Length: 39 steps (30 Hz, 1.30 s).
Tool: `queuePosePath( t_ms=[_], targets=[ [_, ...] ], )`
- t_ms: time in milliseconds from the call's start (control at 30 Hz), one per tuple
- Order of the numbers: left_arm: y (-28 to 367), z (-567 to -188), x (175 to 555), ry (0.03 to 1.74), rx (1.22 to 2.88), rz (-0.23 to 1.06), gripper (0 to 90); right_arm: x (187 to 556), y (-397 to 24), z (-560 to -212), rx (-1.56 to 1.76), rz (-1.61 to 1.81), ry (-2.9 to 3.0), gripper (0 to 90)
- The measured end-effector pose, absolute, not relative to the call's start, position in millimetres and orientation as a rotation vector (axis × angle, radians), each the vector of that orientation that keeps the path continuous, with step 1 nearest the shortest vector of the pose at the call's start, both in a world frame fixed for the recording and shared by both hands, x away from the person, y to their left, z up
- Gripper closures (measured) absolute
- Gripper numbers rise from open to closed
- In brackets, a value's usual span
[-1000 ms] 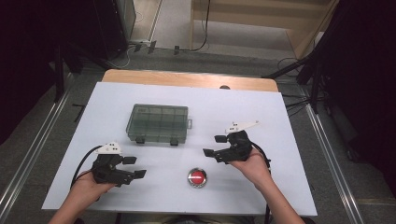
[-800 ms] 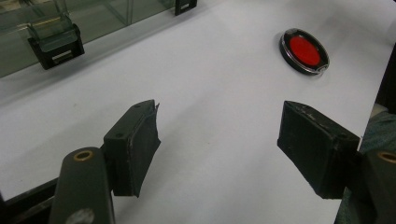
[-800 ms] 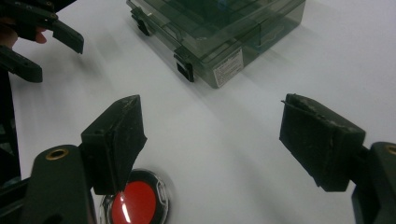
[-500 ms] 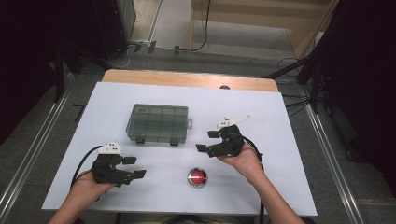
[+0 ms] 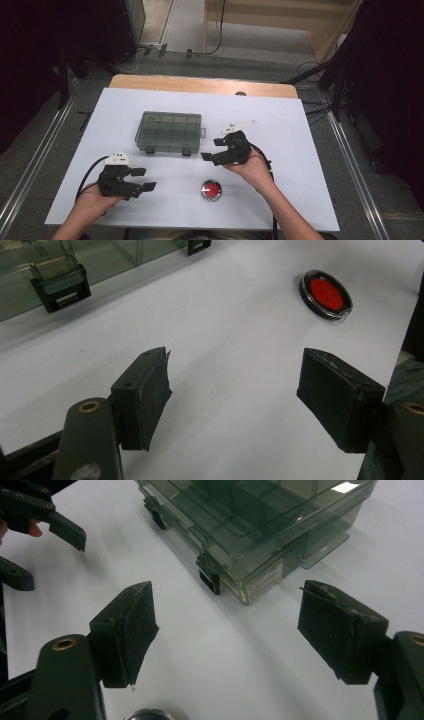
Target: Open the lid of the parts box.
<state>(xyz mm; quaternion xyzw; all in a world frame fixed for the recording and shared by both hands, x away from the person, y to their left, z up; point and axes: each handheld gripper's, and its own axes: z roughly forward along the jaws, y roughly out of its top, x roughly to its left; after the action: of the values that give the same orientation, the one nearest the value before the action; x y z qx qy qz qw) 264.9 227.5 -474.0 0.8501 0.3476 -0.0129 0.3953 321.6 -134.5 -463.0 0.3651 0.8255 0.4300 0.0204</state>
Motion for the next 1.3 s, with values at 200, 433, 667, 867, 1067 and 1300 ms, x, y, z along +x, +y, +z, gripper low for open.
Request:
queuePosePath(
  t_ms=[200, 433, 667, 867, 1067, 1300],
  targets=[
    [229, -474, 265, 0.886, 2.151, -0.032, 28.3, 326, -125, -466, 1.126, 1.304, 2.553, 28.2],
    [229, -474, 265, 0.885, 2.148, -0.03, 28.3, 332, -119, -472, 1.151, 1.295, 2.558, 43.3],
    [229, -474, 266, 0.89, 2.145, -0.027, 28.4, 335, -118, -479, 1.175, 1.277, 2.585, 62.9],
    [230, -473, 266, 0.891, 2.147, -0.022, 28.4, 338, -119, -482, 1.215, 1.306, 2.614, 84.2],
    [230, -473, 267, 0.895, 2.141, -0.02, 28.4, 341, -117, -486, 1.19, 1.263, 2.621, 90.0],
    [231, -473, 267, 0.898, 2.137, -0.018, 28.4, 342, -111, -488, 1.19, 1.255, 2.631, 90.0]
  ],
)
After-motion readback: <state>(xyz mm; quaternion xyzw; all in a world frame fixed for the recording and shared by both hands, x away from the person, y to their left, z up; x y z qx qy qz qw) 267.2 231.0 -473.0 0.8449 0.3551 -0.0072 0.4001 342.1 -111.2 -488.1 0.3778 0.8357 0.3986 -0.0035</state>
